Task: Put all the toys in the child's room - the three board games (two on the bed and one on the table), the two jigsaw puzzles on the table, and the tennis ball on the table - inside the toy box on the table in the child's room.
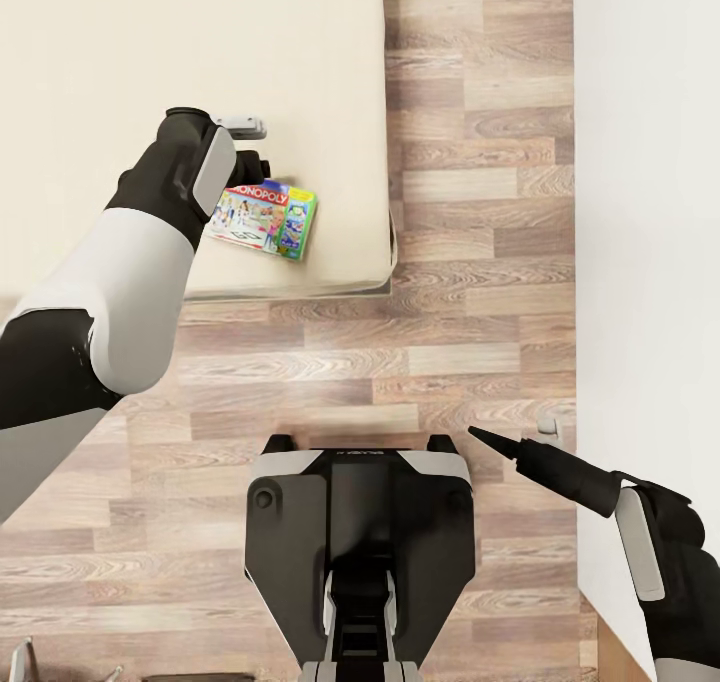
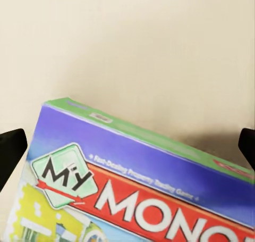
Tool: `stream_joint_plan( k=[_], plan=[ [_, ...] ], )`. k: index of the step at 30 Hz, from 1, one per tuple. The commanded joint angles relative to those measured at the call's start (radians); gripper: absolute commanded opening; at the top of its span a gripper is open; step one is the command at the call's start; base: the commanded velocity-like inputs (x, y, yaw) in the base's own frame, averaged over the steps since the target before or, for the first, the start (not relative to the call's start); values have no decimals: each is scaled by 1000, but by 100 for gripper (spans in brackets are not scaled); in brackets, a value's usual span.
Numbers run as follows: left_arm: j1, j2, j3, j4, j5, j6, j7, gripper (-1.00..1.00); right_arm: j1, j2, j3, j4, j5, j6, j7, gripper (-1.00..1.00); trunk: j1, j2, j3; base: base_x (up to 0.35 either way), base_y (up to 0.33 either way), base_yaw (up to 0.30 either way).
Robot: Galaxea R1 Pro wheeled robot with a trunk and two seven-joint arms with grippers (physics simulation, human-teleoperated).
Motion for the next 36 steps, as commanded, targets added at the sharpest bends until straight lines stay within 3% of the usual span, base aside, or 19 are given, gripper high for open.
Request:
stream_joint_plan(
  k=[1,36],
  plan=[
    [0,-1,6,-1,0,3,3,100,0,0,-1,0,-1,5,2,100,0,-2,-1,-76,0,0],
    [0,-1,6,-1,0,2,3,100,0,-2,-2,0,-1,5,4,100,0,-2,-1,-109,0,0]
  ],
)
